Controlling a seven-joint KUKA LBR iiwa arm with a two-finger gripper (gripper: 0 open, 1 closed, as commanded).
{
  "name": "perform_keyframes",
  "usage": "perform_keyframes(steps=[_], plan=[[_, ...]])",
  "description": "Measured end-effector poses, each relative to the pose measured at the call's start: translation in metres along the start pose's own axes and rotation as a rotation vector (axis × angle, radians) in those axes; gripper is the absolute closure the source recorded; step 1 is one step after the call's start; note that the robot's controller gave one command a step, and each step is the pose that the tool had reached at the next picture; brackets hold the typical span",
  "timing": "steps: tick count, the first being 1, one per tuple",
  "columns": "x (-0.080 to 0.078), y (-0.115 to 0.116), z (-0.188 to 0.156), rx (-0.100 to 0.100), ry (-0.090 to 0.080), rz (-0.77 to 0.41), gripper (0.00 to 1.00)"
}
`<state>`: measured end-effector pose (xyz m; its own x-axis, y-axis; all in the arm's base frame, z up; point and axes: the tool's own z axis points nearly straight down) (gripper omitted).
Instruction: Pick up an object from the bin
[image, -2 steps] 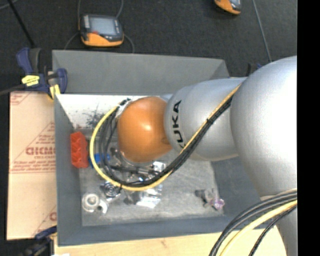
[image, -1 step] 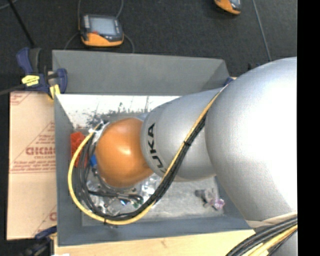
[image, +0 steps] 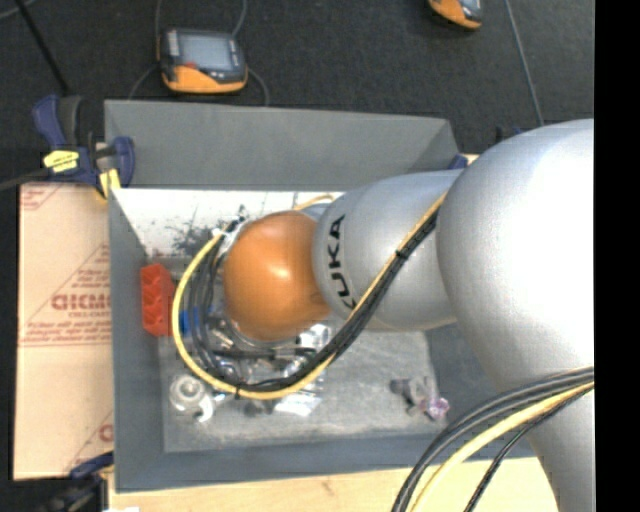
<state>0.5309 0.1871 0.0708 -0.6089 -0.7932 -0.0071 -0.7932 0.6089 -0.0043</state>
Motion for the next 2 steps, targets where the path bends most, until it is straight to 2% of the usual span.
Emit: perform_keyframes(steps=[1,2], plan=[[-0.0038,0.0692,-0.0006,-0.005,0.004,-0.319,0.0],[-0.0059,0.0683,-0.0031,-0.003,-0.003,-0.313,1.0]])
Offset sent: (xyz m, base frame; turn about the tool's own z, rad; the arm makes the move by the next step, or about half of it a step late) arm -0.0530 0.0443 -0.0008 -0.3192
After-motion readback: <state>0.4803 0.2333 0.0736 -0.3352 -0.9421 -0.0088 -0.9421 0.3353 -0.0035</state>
